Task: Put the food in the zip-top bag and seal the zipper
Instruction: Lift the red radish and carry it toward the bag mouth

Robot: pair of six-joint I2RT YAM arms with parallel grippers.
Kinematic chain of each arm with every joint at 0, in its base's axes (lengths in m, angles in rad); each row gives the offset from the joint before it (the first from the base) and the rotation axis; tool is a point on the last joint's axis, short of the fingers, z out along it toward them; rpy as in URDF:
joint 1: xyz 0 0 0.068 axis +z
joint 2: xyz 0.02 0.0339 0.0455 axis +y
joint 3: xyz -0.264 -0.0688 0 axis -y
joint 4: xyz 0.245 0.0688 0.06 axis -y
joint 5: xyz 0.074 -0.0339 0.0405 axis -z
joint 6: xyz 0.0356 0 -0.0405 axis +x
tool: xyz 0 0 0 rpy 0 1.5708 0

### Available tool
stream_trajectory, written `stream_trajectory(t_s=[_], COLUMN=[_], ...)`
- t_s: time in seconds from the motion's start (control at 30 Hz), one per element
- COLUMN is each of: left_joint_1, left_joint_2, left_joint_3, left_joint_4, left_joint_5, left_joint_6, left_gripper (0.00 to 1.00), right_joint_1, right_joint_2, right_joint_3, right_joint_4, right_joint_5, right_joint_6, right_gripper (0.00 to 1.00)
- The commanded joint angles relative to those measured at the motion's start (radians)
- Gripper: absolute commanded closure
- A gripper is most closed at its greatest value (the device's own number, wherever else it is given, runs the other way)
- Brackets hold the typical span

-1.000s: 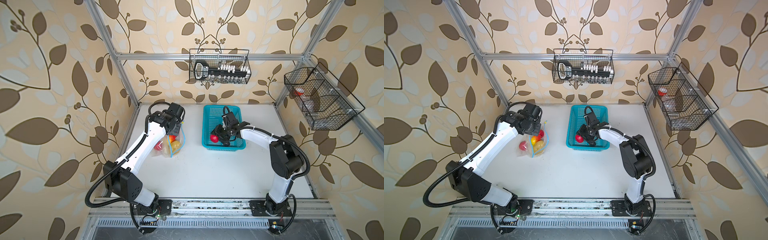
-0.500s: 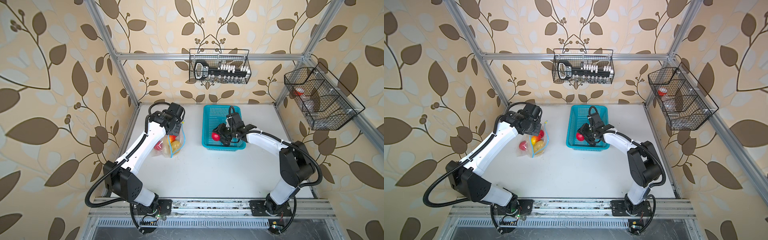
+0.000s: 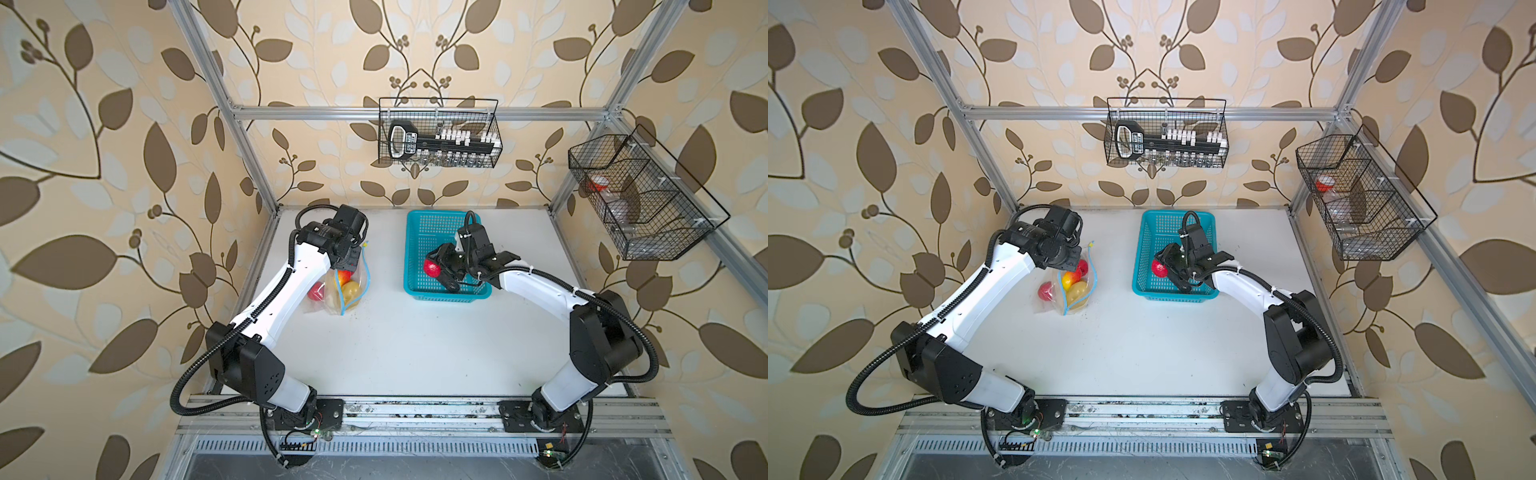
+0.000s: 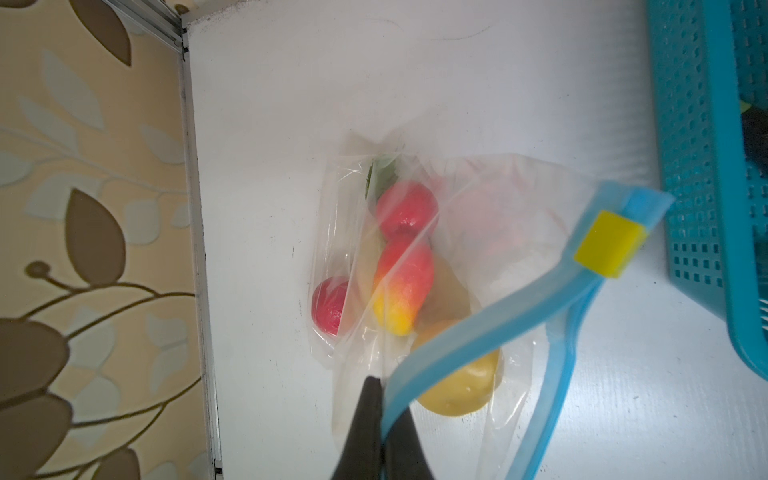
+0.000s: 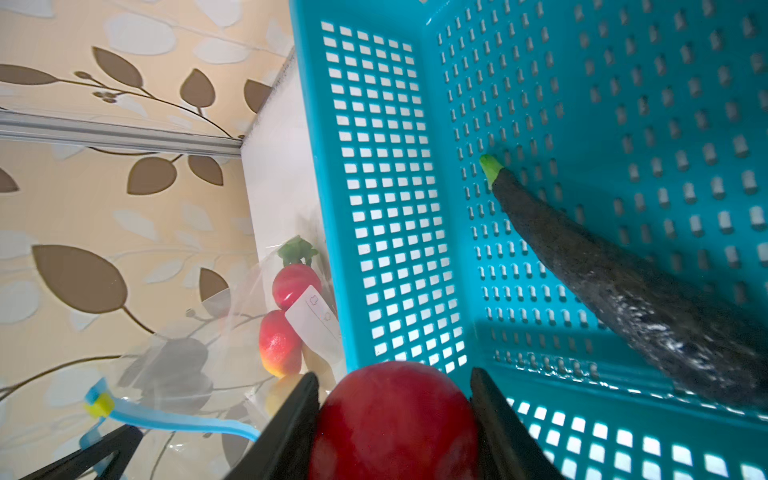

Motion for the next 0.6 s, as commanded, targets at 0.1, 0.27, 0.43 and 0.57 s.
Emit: stream_trajectory(t_s=[0.1, 0.27, 0.43, 0.57], left_joint_1=[0.009, 0.009, 0.009, 0.009], left_joint_2=[-0.038, -0.036, -0.032, -0.029], left_joint_3=[0.008, 0.007, 0.010, 0.013], left_joint_4=[-0.004, -0.002, -0.004, -0.008], left_joint_5=[0.015, 0.019, 0.023, 0.025], left_joint_6=[-0.008, -0.009, -0.010, -0.011], left_gripper=[1.00, 1.00, 1.00, 1.00], right_joint_1=[0.017, 0.042, 0.066, 0.095], right_joint_2=[-0.044, -0.046, -0.020, -0.009], right_joint_3=[-0.012, 0.015, 0.035, 0.062], right_joint_4=[0.039, 0.041, 0.068, 0.083], right_joint_5=[-0.014, -0.014, -0.046, -0.050], right_joint_6=[0.034, 0.038, 0.056, 0.063], right_gripper=[0.61, 0.60, 0.60, 0.60])
